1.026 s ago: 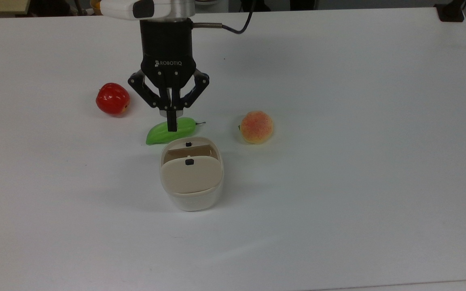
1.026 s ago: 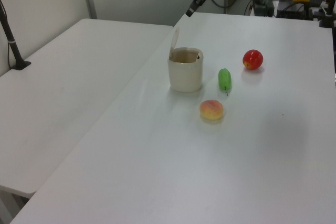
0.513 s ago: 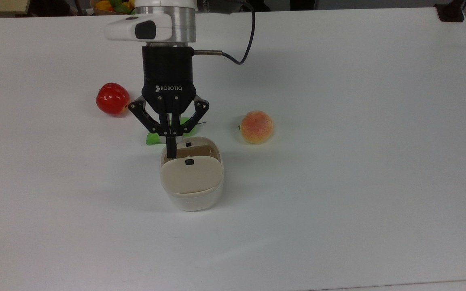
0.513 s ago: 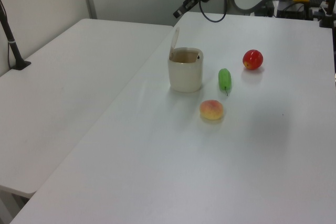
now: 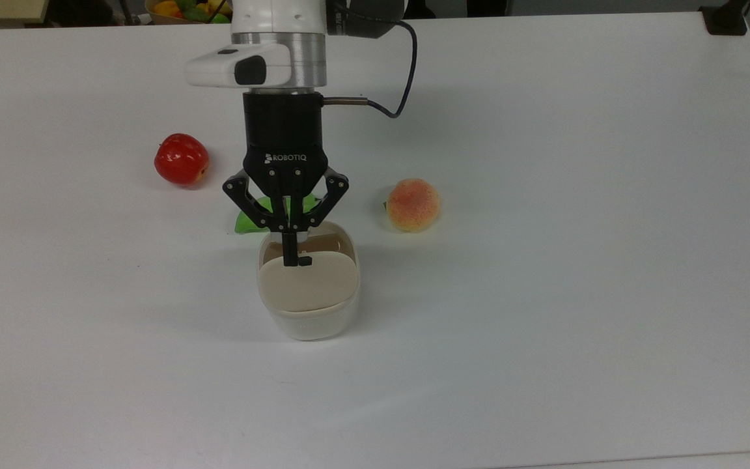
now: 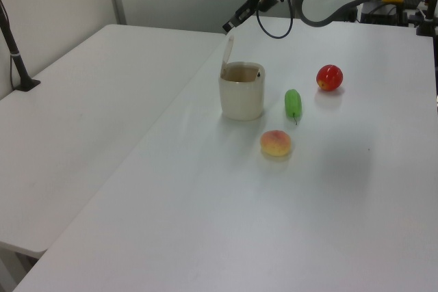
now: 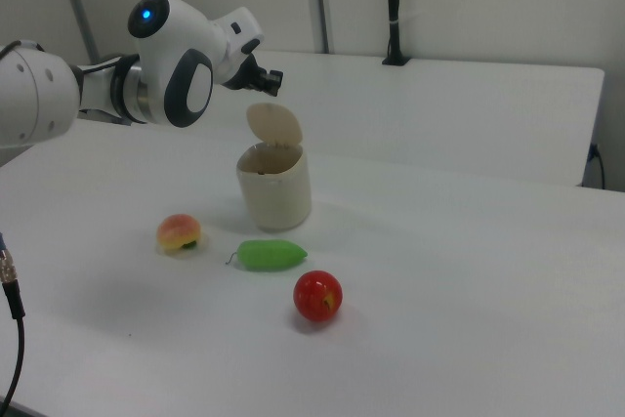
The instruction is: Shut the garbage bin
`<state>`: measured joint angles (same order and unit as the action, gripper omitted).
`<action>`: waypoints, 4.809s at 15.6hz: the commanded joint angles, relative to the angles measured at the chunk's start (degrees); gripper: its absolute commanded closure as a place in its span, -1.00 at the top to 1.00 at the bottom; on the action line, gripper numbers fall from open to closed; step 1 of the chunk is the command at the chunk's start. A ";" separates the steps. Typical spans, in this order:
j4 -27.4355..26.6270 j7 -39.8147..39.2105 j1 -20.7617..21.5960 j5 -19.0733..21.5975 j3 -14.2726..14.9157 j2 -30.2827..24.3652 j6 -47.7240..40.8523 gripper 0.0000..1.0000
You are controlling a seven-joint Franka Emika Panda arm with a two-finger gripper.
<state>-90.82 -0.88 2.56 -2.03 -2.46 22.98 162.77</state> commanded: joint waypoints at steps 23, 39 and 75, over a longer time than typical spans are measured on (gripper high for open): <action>-0.59 -3.25 0.61 -1.13 0.53 -2.77 -29.35 -1.00; -0.59 -3.52 0.43 -1.31 0.88 0.66 -28.57 -1.00; -0.50 2.63 1.40 -4.04 0.44 -20.25 -69.52 -0.97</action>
<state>-87.98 0.48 3.61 -4.95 -2.29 6.23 94.76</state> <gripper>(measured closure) 0.991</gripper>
